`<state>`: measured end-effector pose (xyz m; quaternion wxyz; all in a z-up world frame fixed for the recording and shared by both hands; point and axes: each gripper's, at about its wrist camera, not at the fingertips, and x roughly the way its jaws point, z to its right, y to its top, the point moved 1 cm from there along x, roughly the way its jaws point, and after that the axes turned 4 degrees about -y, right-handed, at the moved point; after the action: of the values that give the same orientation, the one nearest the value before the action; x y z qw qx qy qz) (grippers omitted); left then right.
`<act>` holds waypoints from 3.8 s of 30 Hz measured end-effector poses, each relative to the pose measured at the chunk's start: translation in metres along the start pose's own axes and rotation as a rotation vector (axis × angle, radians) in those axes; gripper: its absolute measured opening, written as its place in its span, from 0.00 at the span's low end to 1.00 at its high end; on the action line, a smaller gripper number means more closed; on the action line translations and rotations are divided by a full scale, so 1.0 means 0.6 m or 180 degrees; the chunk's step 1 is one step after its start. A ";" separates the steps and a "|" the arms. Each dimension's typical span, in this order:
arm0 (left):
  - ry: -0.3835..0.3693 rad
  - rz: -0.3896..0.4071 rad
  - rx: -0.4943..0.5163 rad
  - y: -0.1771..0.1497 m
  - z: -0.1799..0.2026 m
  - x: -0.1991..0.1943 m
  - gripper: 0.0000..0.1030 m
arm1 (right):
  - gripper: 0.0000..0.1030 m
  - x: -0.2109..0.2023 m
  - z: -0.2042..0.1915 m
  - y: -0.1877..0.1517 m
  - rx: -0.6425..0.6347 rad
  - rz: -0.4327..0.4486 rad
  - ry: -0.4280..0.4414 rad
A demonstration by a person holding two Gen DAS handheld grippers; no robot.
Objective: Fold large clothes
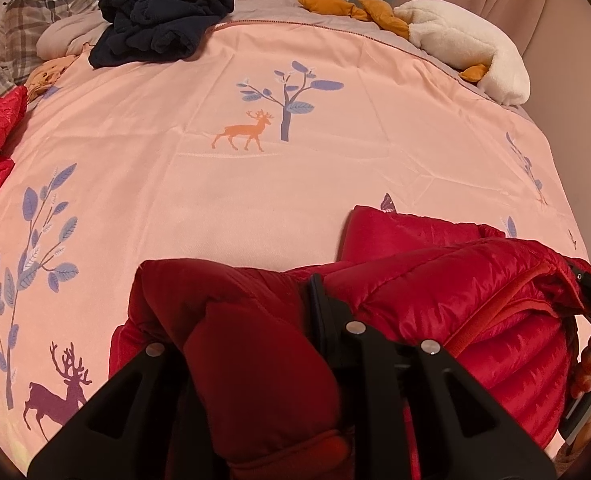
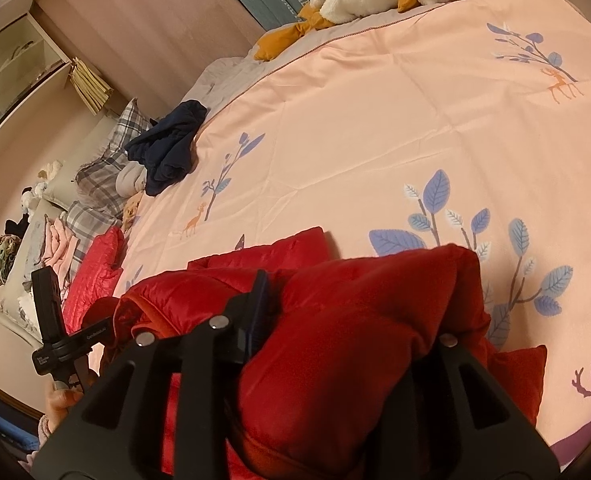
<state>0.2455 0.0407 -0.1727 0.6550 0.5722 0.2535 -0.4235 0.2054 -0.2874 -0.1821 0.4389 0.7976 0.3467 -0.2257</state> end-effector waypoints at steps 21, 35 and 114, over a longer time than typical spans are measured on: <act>0.0003 0.0121 -0.0019 0.000 0.010 -0.032 0.28 | 0.43 -0.019 -0.008 0.001 0.0022 0.0071 0.0093; -0.0052 0.0132 -0.0054 -0.001 0.010 -0.038 0.35 | 0.46 -0.024 -0.002 0.003 0.0101 0.0064 0.0156; -0.0284 -0.0001 -0.0194 0.008 -0.005 0.004 0.60 | 0.59 0.037 -0.021 0.012 0.0082 -0.0191 -0.0699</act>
<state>0.2513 0.0430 -0.1729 0.6826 0.5325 0.2369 -0.4408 0.2259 -0.2712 -0.1862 0.4570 0.7630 0.3173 -0.3291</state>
